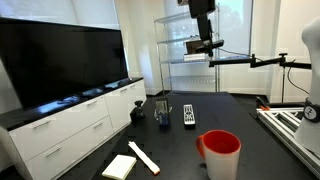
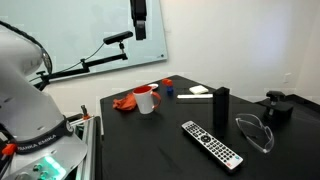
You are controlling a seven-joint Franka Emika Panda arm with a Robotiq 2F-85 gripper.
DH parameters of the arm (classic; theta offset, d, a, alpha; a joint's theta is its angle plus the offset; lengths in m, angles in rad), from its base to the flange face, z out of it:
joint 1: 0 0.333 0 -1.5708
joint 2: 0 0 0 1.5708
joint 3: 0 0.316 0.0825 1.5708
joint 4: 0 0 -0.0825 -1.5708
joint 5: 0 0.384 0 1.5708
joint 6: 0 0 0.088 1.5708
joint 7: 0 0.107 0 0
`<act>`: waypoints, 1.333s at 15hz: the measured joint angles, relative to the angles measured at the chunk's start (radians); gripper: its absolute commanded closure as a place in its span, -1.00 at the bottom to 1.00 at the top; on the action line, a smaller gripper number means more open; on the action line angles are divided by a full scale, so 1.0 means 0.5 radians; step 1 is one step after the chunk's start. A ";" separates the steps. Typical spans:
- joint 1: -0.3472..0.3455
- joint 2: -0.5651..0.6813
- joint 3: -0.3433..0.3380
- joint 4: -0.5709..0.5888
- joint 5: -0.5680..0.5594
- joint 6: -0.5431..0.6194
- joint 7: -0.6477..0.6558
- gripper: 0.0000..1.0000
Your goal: Press a button on the grey remote control.
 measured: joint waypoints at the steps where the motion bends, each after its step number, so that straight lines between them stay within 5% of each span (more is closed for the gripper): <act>1: 0.019 0.006 0.001 -0.019 -0.031 0.030 -0.035 -1.00; 9: 0.103 0.002 -0.078 -0.131 -0.123 0.350 -0.413 -1.00; 20: 0.078 0.130 -0.328 -0.142 -0.087 0.545 -0.504 -1.00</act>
